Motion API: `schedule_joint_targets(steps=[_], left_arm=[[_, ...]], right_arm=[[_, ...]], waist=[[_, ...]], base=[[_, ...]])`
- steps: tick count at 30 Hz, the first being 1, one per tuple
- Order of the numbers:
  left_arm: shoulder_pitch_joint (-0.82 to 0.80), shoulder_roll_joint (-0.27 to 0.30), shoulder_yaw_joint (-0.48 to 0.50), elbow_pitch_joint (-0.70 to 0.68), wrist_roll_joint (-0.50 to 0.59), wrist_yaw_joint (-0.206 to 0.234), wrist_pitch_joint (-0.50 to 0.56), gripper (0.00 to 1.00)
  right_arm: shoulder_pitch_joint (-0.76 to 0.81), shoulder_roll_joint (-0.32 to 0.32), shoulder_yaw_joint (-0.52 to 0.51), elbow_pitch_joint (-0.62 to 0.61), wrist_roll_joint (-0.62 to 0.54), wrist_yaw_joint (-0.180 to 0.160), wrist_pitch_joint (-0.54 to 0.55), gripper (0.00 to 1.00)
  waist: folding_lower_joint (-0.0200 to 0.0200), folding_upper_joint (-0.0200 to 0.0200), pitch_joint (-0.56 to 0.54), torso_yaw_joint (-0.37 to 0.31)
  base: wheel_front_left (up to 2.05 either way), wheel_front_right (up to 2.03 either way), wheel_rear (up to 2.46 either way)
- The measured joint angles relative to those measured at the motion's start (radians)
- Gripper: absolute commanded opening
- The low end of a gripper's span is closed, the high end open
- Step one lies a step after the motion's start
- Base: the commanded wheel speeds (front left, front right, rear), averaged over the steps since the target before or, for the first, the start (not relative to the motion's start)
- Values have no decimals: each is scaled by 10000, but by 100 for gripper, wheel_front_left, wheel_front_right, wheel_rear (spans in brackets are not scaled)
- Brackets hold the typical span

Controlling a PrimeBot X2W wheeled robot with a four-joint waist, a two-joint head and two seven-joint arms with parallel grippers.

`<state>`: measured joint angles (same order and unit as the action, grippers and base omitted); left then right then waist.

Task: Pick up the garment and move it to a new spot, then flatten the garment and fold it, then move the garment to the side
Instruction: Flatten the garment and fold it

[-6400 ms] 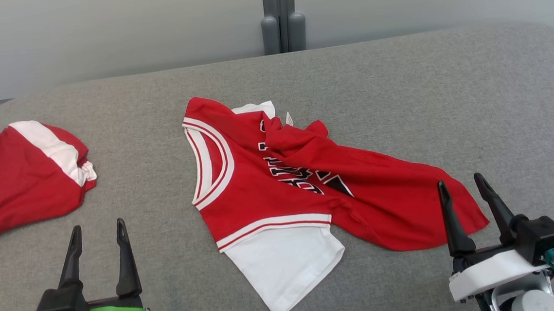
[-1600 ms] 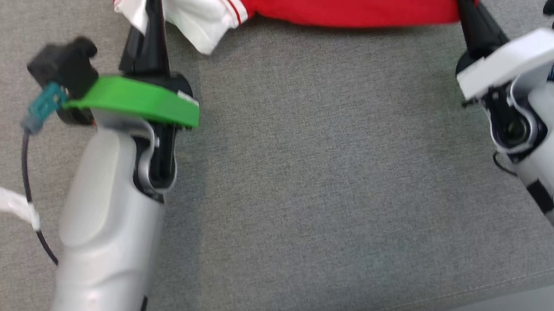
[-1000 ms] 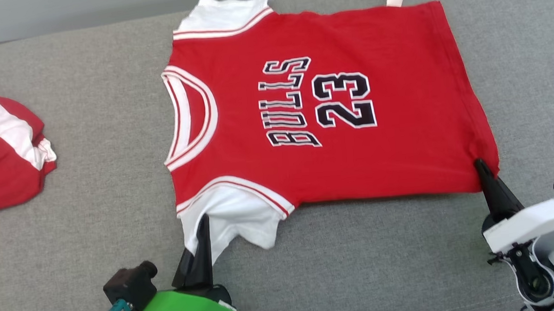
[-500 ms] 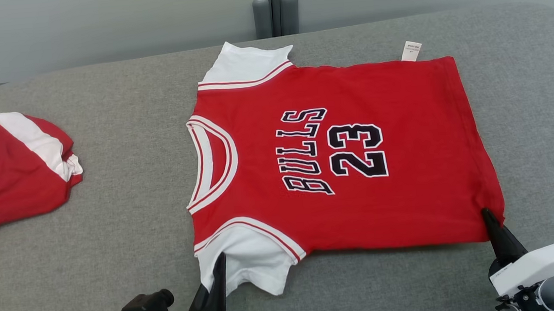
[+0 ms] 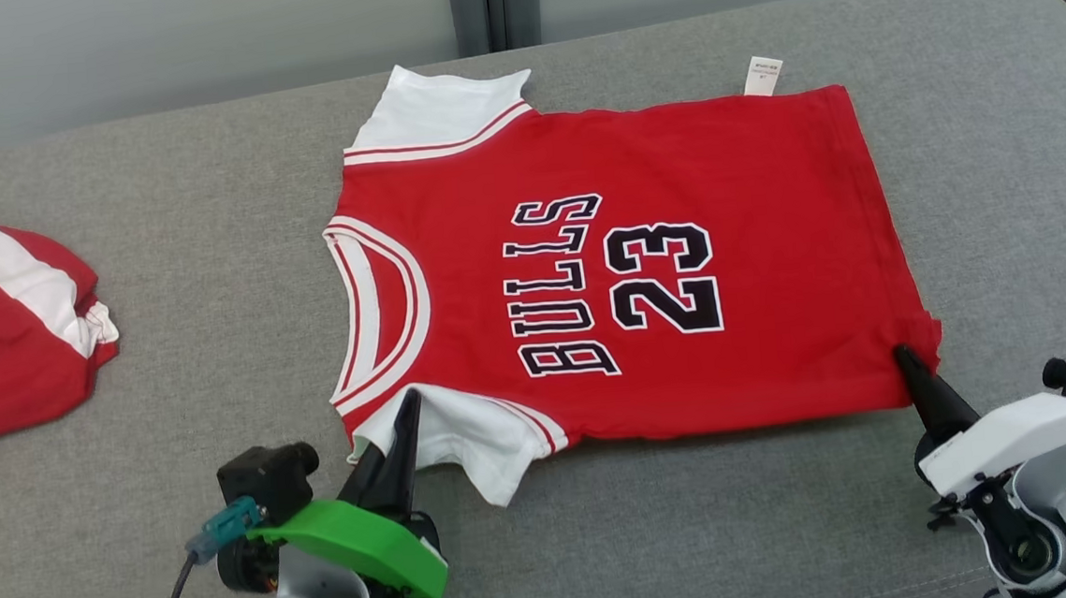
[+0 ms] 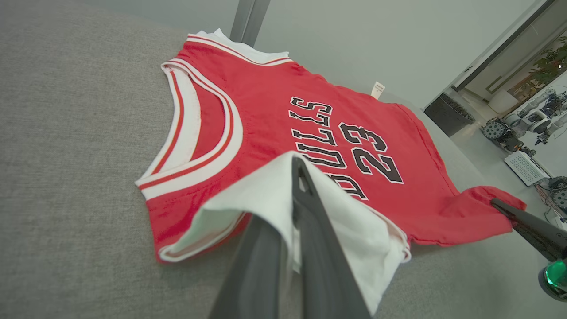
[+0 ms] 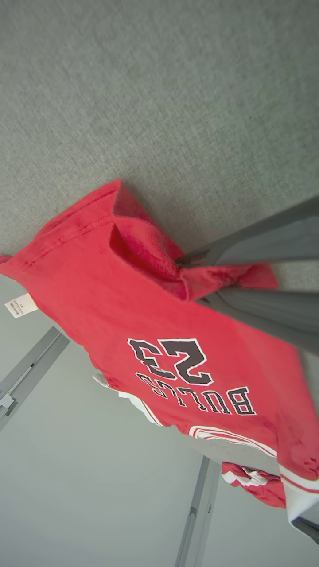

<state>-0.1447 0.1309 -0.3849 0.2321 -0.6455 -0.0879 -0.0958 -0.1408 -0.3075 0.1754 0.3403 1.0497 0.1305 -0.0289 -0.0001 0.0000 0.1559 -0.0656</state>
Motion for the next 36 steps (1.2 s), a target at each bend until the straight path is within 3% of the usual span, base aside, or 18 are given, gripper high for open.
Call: schedule_joint_targets(steps=[15, 16, 17, 18, 19, 24, 29, 36], left_arm=[[-3096, 207, 2, 2259, -94, -259, 516, 0], [-3223, 219, -46, 2454, -52, -261, 537, 0], [-3332, 217, -54, 2623, 6, -263, 435, 29], [-3437, 194, -21, 2775, 6, -265, 249, 87], [-3531, 196, -25, 2903, 35, -265, 128, 100], [-3688, 153, 71, 3428, 134, -278, -732, 100], [-3243, 311, 174, 3517, 167, -297, -1235, 100], [-2156, 554, 123, 3275, 453, 82, -1476, 100]], right_arm=[[-2722, 376, -410, 1486, -656, 0, 1053, 2], [-2840, 408, -422, 1576, -711, 0, 999, 60], [-2967, 431, -414, 1670, -794, 0, 932, 100], [-3072, 447, -391, 1747, -825, 0, 886, 100], [-3139, 456, -372, 1791, -849, 0, 828, 100], [-3158, 330, -196, 1749, -1014, 0, 144, 100], [-2627, -268, 314, 1522, -1574, 0, -391, 100], [-2307, -834, 520, 1816, -2266, 2, -966, 100]], waist=[[1, 0, 1007, -250], [0, 0, 1054, -260], [0, 0, 1105, -274], [0, 0, 1144, -289], [0, 0, 1164, -303], [0, 0, 1084, -300], [0, 0, 833, -254], [0, 0, 614, -249]], base=[[0, 0, 0], [0, 0, 0], [0, 0, 0], [0, 0, 0], [0, 0, 0], [0, 0, 0], [0, 0, 0], [0, 0, 0]])
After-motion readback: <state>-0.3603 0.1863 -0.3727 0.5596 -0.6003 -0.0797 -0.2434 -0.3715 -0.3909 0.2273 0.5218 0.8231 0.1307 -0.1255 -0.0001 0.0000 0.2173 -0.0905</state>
